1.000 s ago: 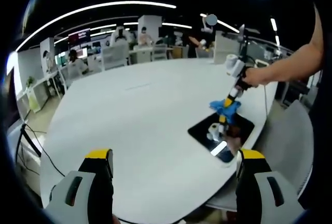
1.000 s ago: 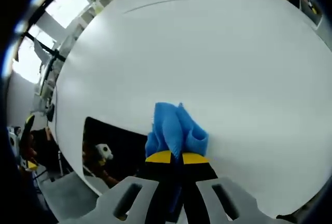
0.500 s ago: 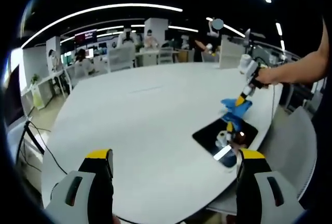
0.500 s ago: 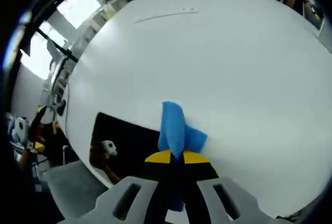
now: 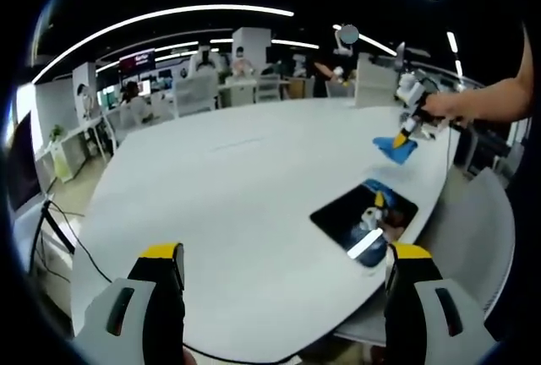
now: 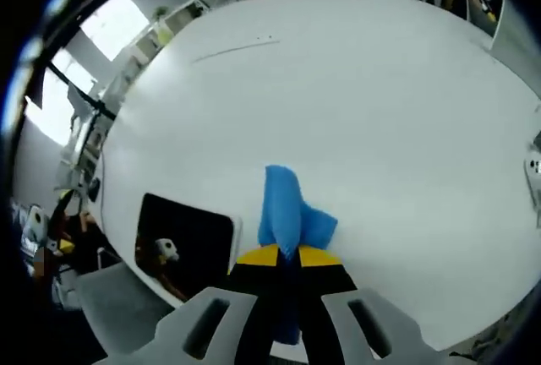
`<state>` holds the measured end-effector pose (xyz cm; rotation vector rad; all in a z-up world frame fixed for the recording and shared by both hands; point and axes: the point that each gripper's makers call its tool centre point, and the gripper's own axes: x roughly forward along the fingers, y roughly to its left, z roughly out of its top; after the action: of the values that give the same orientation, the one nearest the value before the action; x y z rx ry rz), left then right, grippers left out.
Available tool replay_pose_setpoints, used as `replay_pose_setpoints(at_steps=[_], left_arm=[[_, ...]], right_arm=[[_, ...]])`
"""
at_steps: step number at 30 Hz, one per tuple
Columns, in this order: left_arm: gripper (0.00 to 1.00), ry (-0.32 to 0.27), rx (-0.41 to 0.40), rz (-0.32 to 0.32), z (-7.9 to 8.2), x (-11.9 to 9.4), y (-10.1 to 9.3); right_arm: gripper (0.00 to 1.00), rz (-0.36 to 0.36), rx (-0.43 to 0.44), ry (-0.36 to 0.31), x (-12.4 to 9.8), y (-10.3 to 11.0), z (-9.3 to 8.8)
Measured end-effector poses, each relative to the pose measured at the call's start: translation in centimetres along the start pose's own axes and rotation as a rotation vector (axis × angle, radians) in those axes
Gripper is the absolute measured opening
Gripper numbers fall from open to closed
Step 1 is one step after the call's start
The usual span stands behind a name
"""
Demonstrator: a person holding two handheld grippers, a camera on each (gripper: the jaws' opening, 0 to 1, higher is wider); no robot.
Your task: Wipe the mirror surface with the cleaning cloth until all visible marks leave the cleaned area.
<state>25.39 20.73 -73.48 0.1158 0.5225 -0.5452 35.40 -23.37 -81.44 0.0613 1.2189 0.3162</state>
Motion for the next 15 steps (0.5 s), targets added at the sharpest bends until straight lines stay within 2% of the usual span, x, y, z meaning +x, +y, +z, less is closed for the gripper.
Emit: replay_pose_setpoints(at_steps=[5, 8, 10, 11, 12, 14, 15], left_arm=[[1.0, 0.005, 0.001, 0.006, -0.1, -0.1, -0.2], [1.0, 0.01, 0.0, 0.008, -0.4, -0.2, -0.5], [1.0, 0.014, 0.001, 0.011, -0.6, -0.3, -0.7], [1.0, 0.015, 0.001, 0.013, -0.6, -0.4, -0.8], [1.0, 0.016, 0.0, 0.016, -0.7, -0.5, -0.8], [1.0, 0.016, -0.001, 0.02, -0.7, -0.6, -0.8], [1.0, 0.015, -0.003, 0.023, -0.7, -0.6, -0.9]], right_arm=[[0.02, -0.041, -0.05, 0.011, 2.6, -1.4, -1.4], [0.03, -0.057, -0.053, 0.048, 4.0, -2.0, -3.0], [0.06, -0.083, -0.126, 0.039, 4.8, -2.7, -3.6], [0.06, -0.1, -0.193, 0.028, 5.0, -3.1, -3.6], [0.05, -0.081, -0.278, 0.001, 4.8, -2.8, -3.2], [0.05, -0.078, -0.242, 0.007, 4.7, -2.7, -3.4], [0.05, -0.073, -0.266, 0.003, 4.6, -2.6, -3.4]])
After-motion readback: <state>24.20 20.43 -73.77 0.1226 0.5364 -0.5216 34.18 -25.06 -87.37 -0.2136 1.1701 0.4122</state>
